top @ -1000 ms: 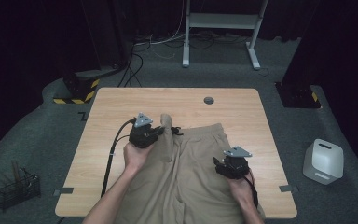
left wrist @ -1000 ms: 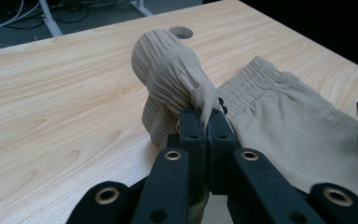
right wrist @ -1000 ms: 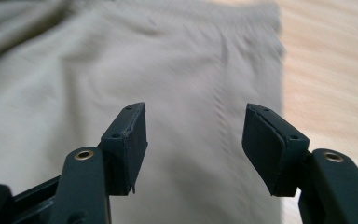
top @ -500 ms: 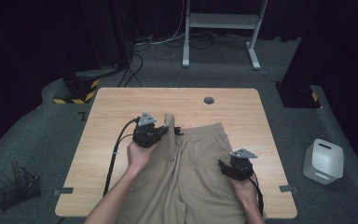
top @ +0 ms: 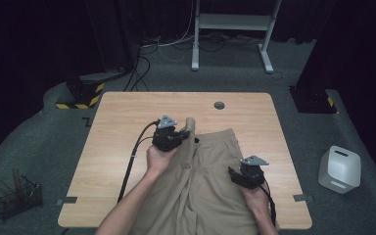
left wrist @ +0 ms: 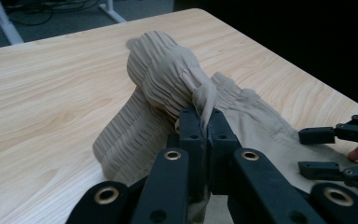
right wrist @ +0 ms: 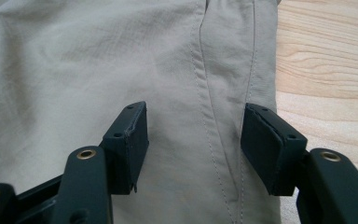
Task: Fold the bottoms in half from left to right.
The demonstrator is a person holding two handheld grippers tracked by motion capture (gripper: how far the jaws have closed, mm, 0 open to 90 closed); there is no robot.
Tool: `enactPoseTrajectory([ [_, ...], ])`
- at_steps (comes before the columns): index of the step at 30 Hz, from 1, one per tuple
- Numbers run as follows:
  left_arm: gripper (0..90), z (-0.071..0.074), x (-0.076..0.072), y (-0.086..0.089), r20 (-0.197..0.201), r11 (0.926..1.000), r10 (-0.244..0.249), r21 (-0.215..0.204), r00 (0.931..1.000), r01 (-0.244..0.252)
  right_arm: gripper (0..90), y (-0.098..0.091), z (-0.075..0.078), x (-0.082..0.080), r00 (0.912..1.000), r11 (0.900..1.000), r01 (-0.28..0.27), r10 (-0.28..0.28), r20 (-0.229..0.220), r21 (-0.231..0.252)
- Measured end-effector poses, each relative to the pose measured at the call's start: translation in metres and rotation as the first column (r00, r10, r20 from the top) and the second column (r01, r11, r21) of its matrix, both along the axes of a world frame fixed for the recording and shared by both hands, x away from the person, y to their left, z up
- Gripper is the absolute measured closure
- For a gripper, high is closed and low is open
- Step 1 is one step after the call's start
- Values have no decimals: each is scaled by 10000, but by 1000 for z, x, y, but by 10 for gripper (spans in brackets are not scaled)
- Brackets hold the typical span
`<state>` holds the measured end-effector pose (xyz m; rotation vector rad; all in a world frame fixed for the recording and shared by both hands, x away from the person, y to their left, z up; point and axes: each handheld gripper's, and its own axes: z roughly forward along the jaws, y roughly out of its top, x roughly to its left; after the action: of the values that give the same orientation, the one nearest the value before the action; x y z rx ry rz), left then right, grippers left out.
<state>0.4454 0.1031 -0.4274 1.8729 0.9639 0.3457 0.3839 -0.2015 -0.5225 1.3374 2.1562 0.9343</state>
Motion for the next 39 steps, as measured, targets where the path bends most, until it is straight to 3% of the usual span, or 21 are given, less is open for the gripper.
enactPoseTrajectory([
  [9, 871, -7, 7, -23, -143, 9997, -221, -115, 9997, 220, 411, 0, 0, 0, 10000, 10000, 7, -7, -7, 14],
  [12, 870, -11, 9, -36, -241, 9990, -438, 108, 9988, 441, 411, 0, 0, 0, 10000, 10000, 10, -10, -1, 4],
  [13, 870, -11, 12, -46, -267, 9969, -619, 474, 9977, 632, 412, 0, 0, 0, 10000, 10000, 27, -27, 3, 3],
  [15, 870, -11, 14, -54, -224, 9950, -747, 654, 9970, 760, 412, 0, 0, 0, 10000, 10000, 32, -32, 2, 6],
  [18, 869, -11, 16, -59, -238, 9954, -811, 486, 9964, 822, 412, 0, 0, 0, 10000, 10000, 34, -34, 1, 6],
  [22, 862, -18, 19, -64, -532, 9947, -902, 445, 9945, 926, 411, 0, 0, 0, 10000, 10000, 39, -39, 10, 3],
  [24, 853, -28, 23, -70, -929, 9926, -976, 635, 9909, 1038, 412, 0, 0, 0, 10000, 10000, 32, -32, 1, 9],
  [27, 841, -34, 25, -76, -1147, 9885, -1091, 918, 9874, 1199, 412, 0, 0, 0, 10000, 10000, 41, -41, 14, 2],
  [28, 830, -39, 24, -81, -1340, 9842, -1250, 1084, 9831, 1399, 412, 0, 0, 0, 10000, 10000, 46, -46, 6, 8],
  [32, 714, -40, 23, -86, -1458, 9827, -1329, 1091, 9803, 1494, 411, 0, 0, 0, 10000, 10000, 42, -42, -3, 11],
  [36, 568, -34, 20, -84, -1273, 9828, -1276, 1171, 9836, 1427, 411, 0, 0, 0, 10000, 10000, 43, -43, -4, 14],
  [37, 529, -28, 16, -79, -1058, 9813, -1157, 1420, 9876, 1301, 411, 0, 0, 0, 10000, 10000, 38, -38, -1, 10],
  [39, 484, -23, 11, -71, -840, 9853, -994, 1306, 9915, 1099, 411, 0, 0, 0, 10000, 10000, 38, -38, -4, 12],
])
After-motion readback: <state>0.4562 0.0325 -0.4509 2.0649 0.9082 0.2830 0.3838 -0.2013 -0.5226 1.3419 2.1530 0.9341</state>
